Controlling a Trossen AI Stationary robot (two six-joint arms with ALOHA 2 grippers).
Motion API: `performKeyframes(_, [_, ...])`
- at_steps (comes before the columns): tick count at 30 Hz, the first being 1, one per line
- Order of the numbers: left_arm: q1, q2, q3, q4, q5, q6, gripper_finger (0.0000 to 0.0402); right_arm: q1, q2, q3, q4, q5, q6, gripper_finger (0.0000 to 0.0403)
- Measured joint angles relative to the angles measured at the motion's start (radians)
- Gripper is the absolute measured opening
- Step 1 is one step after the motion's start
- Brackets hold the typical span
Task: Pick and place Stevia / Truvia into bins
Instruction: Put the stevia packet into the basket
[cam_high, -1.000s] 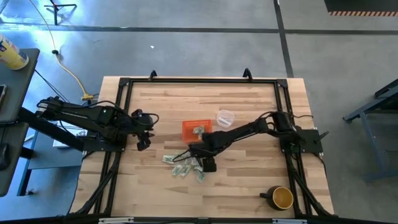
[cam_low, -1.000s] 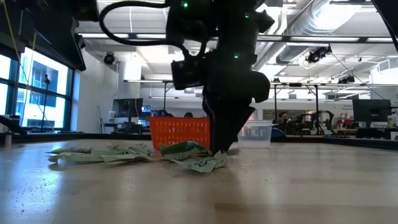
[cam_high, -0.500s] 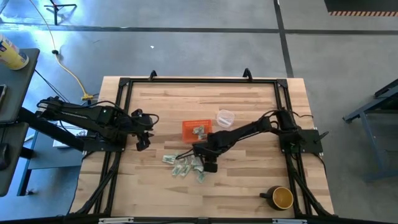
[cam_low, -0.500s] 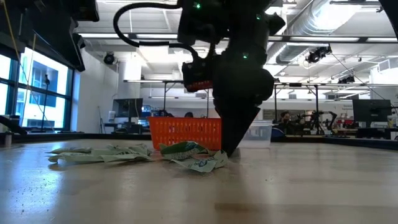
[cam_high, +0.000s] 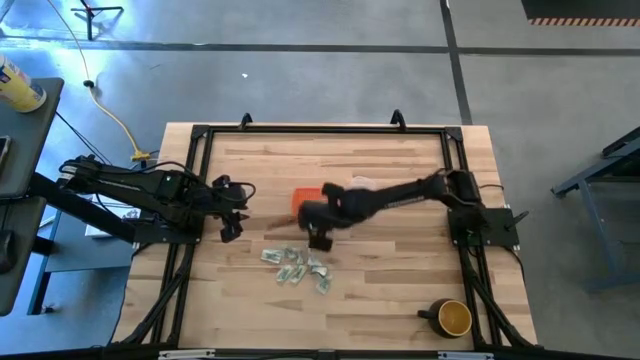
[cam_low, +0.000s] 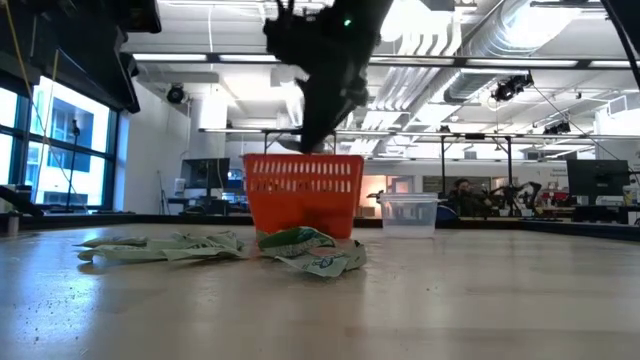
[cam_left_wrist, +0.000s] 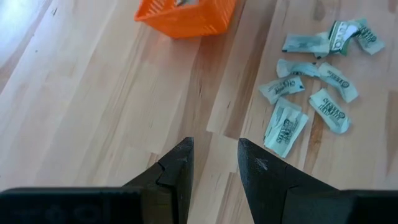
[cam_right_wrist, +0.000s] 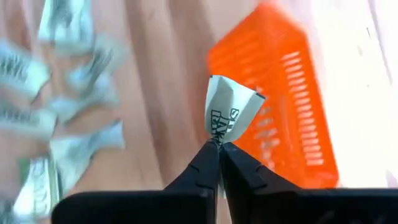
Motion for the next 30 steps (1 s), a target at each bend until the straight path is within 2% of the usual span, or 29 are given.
performKeyframes(5, [0.0, 0.0, 0.0, 0.019, -0.001, -0.007, 0.0159, -0.081, 0.0, -0.013, -0.001, -0.077, -0.049, 0.0003])
performKeyframes(13, [0.0, 0.0, 0.0, 0.019, 0.003, -0.026, 0.0159, -0.082, 0.004, -0.041, 0.027, -0.132, -0.111, 0.0002])
performKeyframes(17, [0.0, 0.0, 0.0, 0.028, 0.002, -0.026, 0.0159, -0.081, 0.025, -0.041, 0.022, -0.123, -0.11, 0.0018])
performKeyframes(21, [0.0, 0.0, 0.0, 0.039, 0.002, -0.026, 0.0159, -0.08, 0.036, -0.041, 0.049, -0.086, -0.113, 0.0064])
performKeyframes(26, [0.0, 0.0, 0.0, 0.038, 0.002, -0.026, 0.0159, -0.061, 0.036, -0.04, 0.025, -0.031, -0.149, 0.0153])
performKeyframes(28, [0.0, 0.0, 0.0, 0.037, 0.002, -0.026, 0.0159, -0.05, 0.035, -0.04, 0.001, -0.054, -0.169, 0.0185])
performKeyframes(30, [0.0, 0.0, 0.0, 0.038, 0.002, -0.026, 0.0159, -0.035, 0.035, -0.04, -0.005, -0.132, -0.204, 0.0211])
